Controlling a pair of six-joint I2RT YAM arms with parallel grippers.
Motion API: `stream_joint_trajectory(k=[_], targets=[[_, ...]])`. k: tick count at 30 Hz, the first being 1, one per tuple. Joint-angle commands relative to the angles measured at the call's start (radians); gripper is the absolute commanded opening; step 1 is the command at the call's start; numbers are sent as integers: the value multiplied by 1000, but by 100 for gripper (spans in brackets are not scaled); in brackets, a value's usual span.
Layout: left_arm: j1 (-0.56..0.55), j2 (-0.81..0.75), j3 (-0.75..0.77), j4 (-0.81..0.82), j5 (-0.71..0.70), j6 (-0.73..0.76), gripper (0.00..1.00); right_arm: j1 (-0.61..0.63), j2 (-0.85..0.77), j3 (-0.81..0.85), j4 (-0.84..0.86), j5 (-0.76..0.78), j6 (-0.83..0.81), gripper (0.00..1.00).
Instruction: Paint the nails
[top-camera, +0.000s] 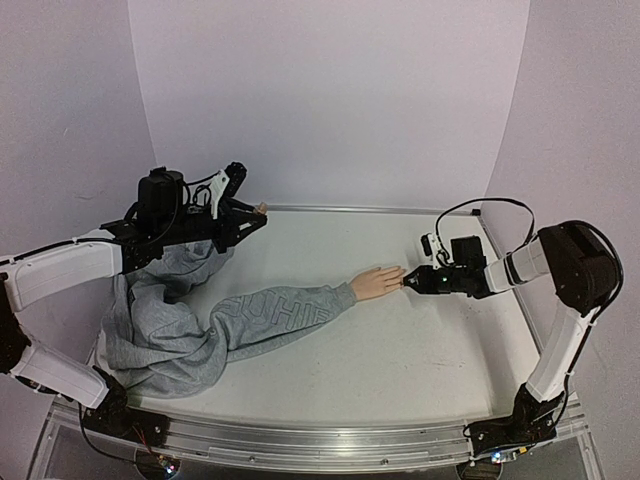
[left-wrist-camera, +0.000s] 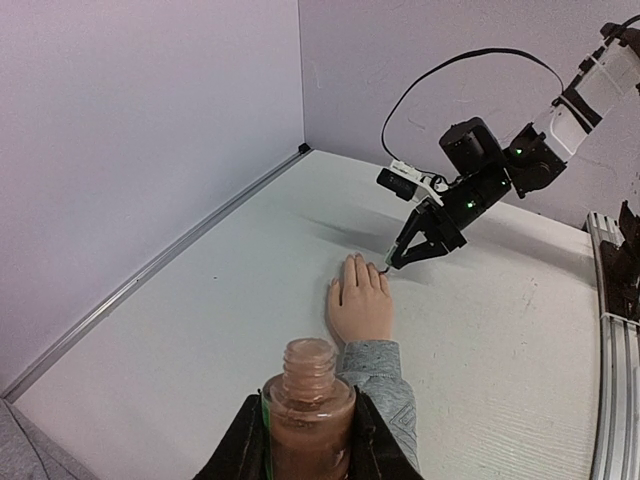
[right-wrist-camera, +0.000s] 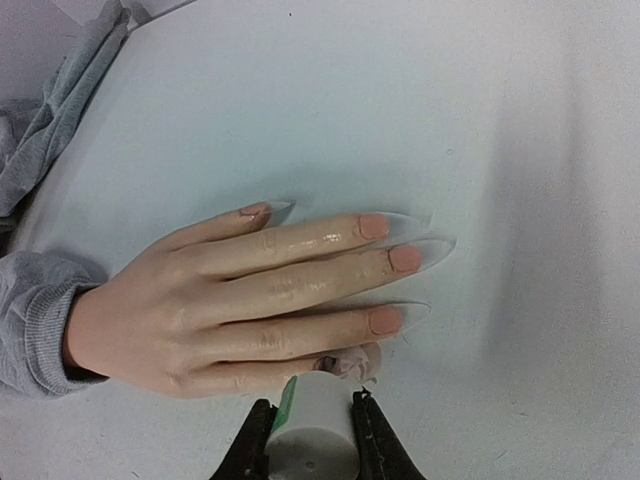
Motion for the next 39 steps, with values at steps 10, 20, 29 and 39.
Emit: stream_joint_trajectory(k=[10, 20, 29, 39], targets=[[6, -40, 13, 61, 11, -8, 0, 6, 14, 47, -23, 32, -6, 0], [6, -40, 14, 61, 11, -8, 0, 7, 20, 53, -28, 37, -5, 0], [5, -38, 16, 61, 12, -8, 0, 7, 22, 59, -32, 57, -2, 0], [6, -55, 15, 61, 25, -17, 0, 6, -70, -34, 67, 99, 26, 0]])
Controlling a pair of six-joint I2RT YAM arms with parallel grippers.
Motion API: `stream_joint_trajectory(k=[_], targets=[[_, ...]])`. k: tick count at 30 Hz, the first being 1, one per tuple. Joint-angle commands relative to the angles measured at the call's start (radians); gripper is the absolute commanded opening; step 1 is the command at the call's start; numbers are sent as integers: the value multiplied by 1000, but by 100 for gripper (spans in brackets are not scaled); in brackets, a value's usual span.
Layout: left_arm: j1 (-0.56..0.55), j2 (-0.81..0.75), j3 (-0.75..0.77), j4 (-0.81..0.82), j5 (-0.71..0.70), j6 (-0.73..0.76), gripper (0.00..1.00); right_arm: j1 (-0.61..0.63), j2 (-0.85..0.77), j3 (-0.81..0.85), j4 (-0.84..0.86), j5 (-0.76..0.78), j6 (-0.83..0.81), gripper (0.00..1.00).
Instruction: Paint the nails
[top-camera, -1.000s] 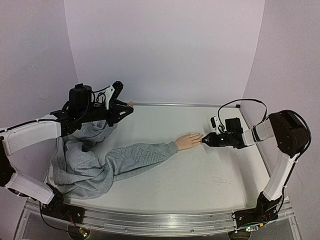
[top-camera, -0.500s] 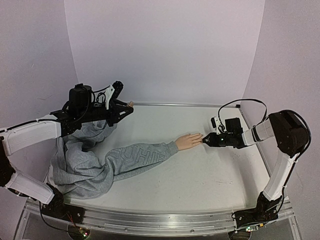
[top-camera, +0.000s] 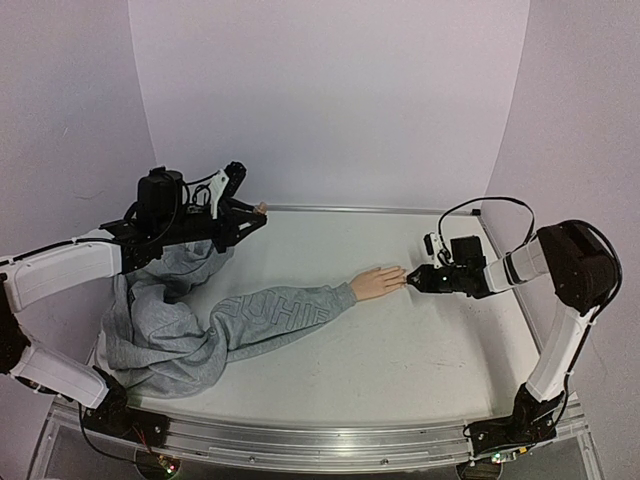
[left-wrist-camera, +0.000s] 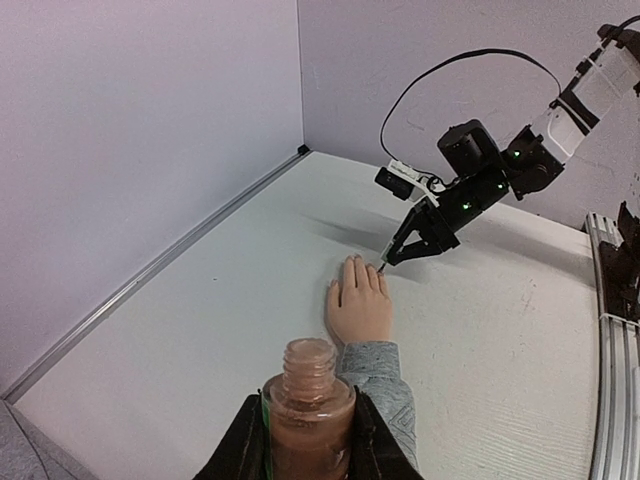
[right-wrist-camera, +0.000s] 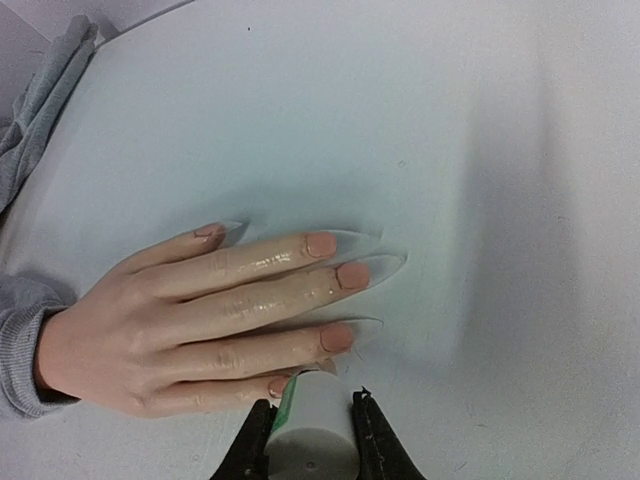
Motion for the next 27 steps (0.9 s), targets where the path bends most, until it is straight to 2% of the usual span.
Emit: stream_joint_trajectory(k=[1, 5, 9, 12, 16, 19, 27], targets=[[6, -59, 16, 61, 24, -18, 0, 5, -111, -73, 95, 23, 27, 0], [5, -93, 20, 61, 24, -33, 0, 6, -248, -119, 114, 53, 40, 0], [4, -114, 42, 61, 45, -83, 0, 6, -387, -103, -24, 69, 21, 0], [5, -114, 83, 43, 91, -129, 0, 6, -484, -86, -129, 0, 27, 0], [4, -76, 164, -83, 312, -171, 0, 37, -580, -82, -206, -69, 40, 0], [0, -98, 144, -123, 413, -171, 0, 86, -618, -60, -258, -94, 43, 0], [-67, -226, -28, -222, 249, 80, 0, 382, -571, 122, -338, -140, 49, 0]])
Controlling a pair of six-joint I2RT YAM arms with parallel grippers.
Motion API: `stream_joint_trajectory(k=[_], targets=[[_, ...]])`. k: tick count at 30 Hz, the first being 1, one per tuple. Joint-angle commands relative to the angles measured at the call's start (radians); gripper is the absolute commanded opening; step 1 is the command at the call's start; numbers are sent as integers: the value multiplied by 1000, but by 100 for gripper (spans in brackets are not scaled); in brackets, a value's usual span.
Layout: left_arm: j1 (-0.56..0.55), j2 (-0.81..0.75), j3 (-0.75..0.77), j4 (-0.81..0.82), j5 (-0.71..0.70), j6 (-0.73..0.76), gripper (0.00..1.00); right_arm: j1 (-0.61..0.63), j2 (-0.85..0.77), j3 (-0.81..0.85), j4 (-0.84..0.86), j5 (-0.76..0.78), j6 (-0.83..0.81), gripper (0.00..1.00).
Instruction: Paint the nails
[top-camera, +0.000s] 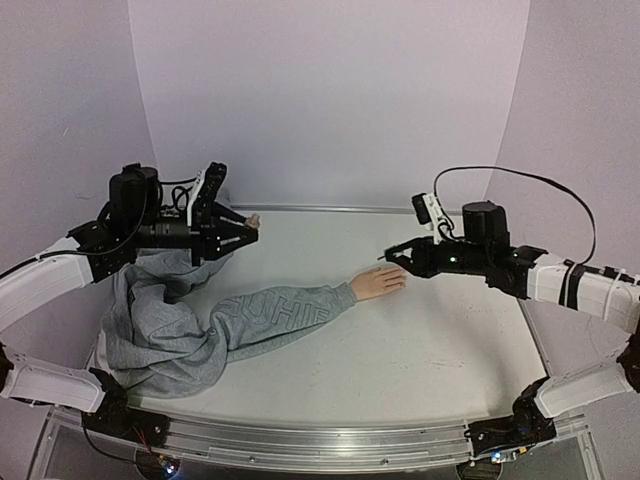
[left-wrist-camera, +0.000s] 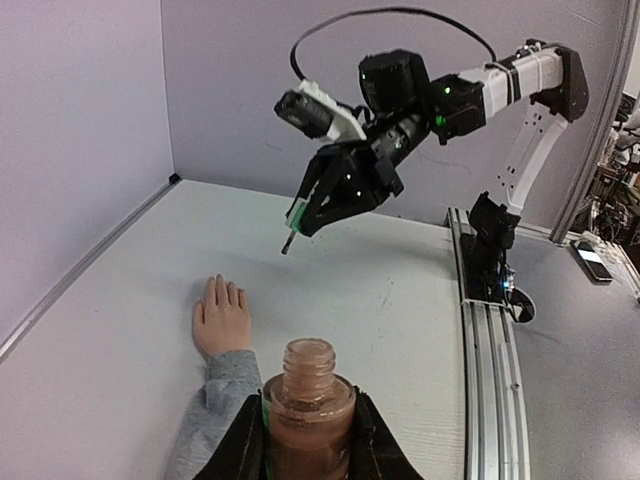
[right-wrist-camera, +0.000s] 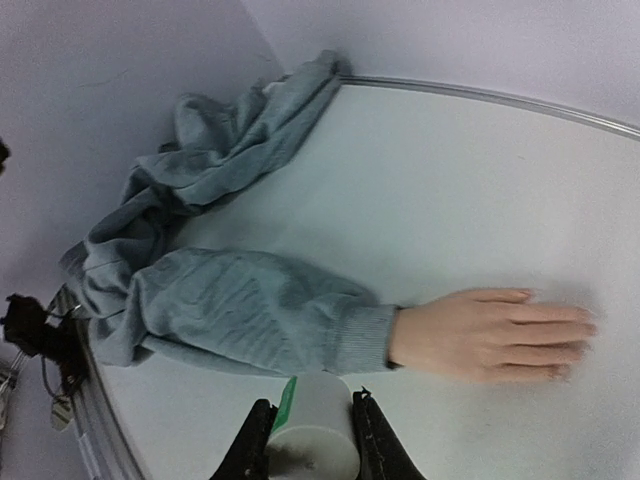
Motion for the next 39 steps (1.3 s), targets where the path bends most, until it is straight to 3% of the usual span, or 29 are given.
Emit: stream_joint_trajectory(k=[1, 5, 13, 24, 39], targets=[[-60, -52, -40, -106, -81, 196, 0, 169, 31, 155, -18, -79, 10, 0], [-141, -37, -44, -223, -242, 336, 0, 307, 90, 273, -18, -102, -2, 0], [-152, -70, -83, -200, -283, 351, 0, 472, 187, 451, -46, -57, -24, 0], [-158, -86, -89, -188, -271, 351, 0, 493, 291, 556, -63, 25, 5, 0], [-164, -77, -86, -187, -245, 343, 0, 499, 336, 593, -50, -12, -1, 0]])
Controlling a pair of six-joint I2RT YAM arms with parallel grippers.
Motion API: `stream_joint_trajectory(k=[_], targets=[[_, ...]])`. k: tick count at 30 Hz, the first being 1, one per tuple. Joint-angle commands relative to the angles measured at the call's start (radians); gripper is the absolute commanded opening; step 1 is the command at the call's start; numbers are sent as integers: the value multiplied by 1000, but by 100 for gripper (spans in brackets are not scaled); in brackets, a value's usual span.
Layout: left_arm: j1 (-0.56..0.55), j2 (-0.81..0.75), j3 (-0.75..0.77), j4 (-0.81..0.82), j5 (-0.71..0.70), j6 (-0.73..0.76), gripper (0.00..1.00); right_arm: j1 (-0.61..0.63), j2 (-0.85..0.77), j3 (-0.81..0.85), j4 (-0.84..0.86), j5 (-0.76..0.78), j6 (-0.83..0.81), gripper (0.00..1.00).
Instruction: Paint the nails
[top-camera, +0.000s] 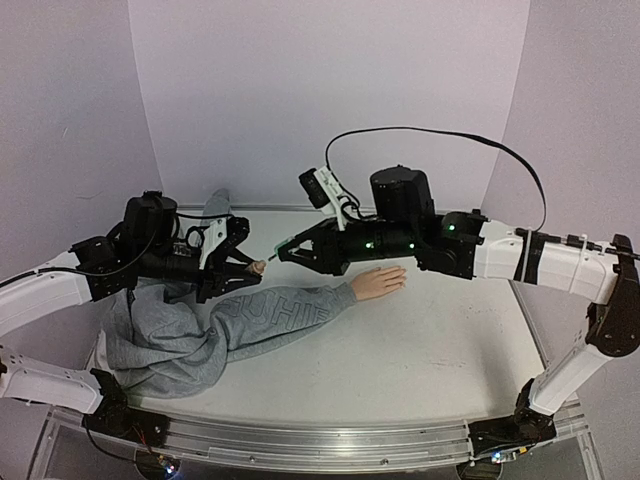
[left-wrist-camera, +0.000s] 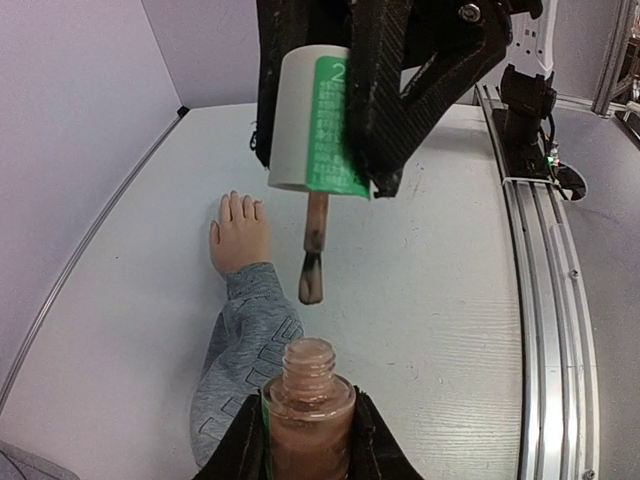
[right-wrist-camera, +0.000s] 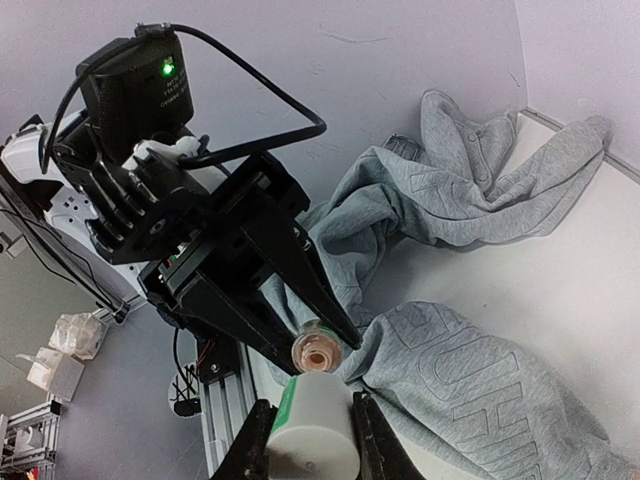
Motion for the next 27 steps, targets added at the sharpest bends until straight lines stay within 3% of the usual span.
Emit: stream_joint_trajectory(k=[1, 27], targets=[[-7, -13, 7, 36, 28, 7, 0, 8, 25, 54, 42, -20, -1, 0], [-14, 6, 7, 35, -16, 10, 0, 11, -21, 14, 60, 6, -24, 0]])
